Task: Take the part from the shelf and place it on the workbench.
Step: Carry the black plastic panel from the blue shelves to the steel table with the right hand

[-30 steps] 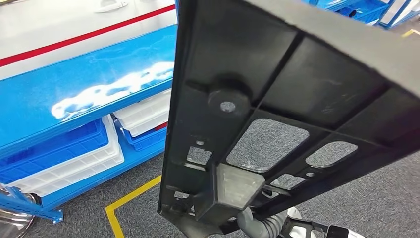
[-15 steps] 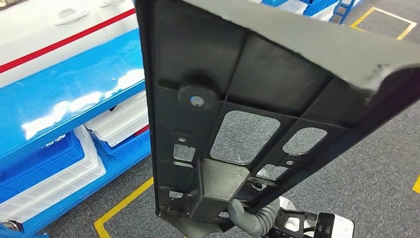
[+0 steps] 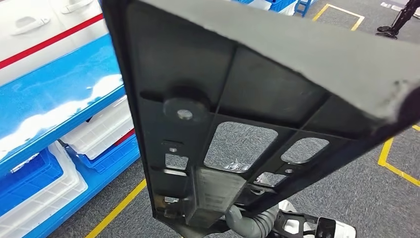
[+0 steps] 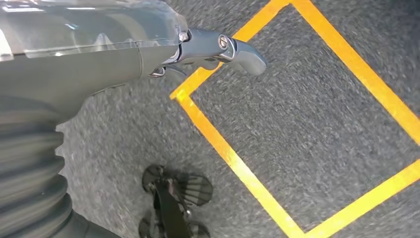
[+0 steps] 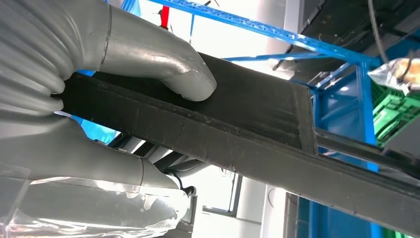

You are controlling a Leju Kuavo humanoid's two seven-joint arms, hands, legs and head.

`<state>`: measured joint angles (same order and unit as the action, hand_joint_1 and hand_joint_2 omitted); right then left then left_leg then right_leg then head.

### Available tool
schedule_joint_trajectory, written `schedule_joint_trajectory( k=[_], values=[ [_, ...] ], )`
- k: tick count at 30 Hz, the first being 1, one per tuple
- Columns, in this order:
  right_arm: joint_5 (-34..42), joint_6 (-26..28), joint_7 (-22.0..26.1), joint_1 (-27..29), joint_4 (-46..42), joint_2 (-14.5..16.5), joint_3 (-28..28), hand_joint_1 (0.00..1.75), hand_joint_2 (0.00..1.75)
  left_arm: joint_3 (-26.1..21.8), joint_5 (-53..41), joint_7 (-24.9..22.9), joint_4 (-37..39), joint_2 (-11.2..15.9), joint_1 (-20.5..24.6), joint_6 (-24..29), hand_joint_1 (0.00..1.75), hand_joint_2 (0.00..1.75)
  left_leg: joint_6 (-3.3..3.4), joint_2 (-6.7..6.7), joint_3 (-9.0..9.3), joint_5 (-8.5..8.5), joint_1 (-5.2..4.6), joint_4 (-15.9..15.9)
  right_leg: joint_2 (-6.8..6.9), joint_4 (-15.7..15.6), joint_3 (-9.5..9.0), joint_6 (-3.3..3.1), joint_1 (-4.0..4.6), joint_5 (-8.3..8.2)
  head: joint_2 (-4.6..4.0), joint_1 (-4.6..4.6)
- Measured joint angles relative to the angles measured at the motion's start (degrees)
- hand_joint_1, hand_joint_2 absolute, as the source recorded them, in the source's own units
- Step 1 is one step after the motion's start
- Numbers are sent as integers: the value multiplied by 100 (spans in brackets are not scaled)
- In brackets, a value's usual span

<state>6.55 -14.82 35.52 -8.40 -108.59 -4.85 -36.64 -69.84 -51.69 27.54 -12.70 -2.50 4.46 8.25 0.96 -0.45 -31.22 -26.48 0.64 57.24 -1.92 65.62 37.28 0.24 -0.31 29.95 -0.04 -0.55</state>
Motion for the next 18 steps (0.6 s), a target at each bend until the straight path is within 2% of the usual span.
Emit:
schedule_joint_trajectory(
  k=[2, 3, 4, 5, 6, 8, 9, 10, 11, 12, 14, 16, 17, 18],
  values=[
    [-22, -46, 1, -10, 3, 2, -3, 171, 175, 26, -20, -52, 0, -2, -19, -94, 0, 175, 21, 144, -19, 2, -22, 1, 111, 717, 330, 29, -18, 326, 0, 7],
    [-45, -70, 2, -9, 6, 2, -5, 171, 175, 40, -36, -72, 0, -4, -24, -167, 0, 175, 23, 218, -25, 1, -29, 4, 127, 911, 411, 41, -31, 367, 0, 8],
    [-74, -84, 7, -9, 8, 2, -11, 171, 175, 54, -51, -83, 0, -10, -25, -242, 0, 175, 22, 287, -29, -1, -32, 10, 143, 896, 387, 49, -42, 302, 0, 8],
    [-113, -87, 20, -10, 9, 3, -19, 171, 175, 68, -65, -93, 0, -21, -24, -314, 0, 175, 17, 350, -29, -5, -33, 17, 182, 653, 244, 50, -49, 147, 0, 8],
    [-154, -81, 40, -10, 7, 5, -28, 171, 175, 80, -72, -111, 0, -35, -22, -372, 0, 175, 7, 406, -26, -13, -34, 27, 271, 256, 18, 42, -49, -40, 0, 8],
    [-236, -53, 84, -15, -1, 16, -43, 171, 175, 97, -90, -182, 0, -59, -25, -491, 0, 175, -35, 504, -26, -39, -58, 57, 491, -442, -350, -3, -3, -252, 0, 6],
    [-278, -27, 96, -15, -7, 25, -47, 171, 175, 102, -97, -234, 0, -64, -29, -572, 0, 175, -62, 551, -25, -49, -69, 68, 546, -607, -424, -31, 21, -276, 0, 5],
    [-326, 2, 102, -14, -10, 33, -51, 171, 175, 104, -102, -291, 0, -69, -33, -667, 0, 175, -89, 599, -22, -54, -79, 71, 532, -647, -422, -58, 46, -264, 0, 3],
    [-384, 30, 109, -10, -14, 39, -54, 171, 175, 106, -102, -350, 0, -77, -34, -772, 0, 175, -116, 651, -14, -55, -78, 70, 459, -658, -409, -89, 40, -284, 0, 2],
    [-445, 52, 128, -6, -15, 43, -57, 171, 175, 110, -101, -402, 0, -87, -31, -867, 0, 175, -148, 639, -12, -80, -67, 88, 403, -676, -406, -117, 31, -302, 0, 2],
    [-542, 64, 186, -7, -15, 49, -60, 171, 175, 121, -101, -457, 1, -118, -30, -972, 0, 175, -206, 431, -103, -283, -40, 338, 296, -715, -405, -181, -1, -346, 0, 0],
    [-584, 29, 252, -2, -15, 59, -61, 171, 175, 130, -93, -447, 2, -147, -48, -951, 0, 175, -242, 171, -387, -670, -17, 1011, 191, -721, -392, -215, -8, -370, 0, -2],
    [-590, -11, 282, 9, -15, 63, -61, 171, 175, 131, -80, -422, 2, -159, -63, -903, 0, 175, -253, 122, -554, -829, -11, 1395, 128, -715, -381, -221, -5, -375, 0, -3],
    [-589, -64, 315, 23, -14, 63, -61, 171, 175, 131, -64, -390, 2, -168, -76, -842, 0, 175, -262, 103, -667, -890, -5, 1651, 58, -706, -373, -223, -3, -378, 0, -2]
  ],
)
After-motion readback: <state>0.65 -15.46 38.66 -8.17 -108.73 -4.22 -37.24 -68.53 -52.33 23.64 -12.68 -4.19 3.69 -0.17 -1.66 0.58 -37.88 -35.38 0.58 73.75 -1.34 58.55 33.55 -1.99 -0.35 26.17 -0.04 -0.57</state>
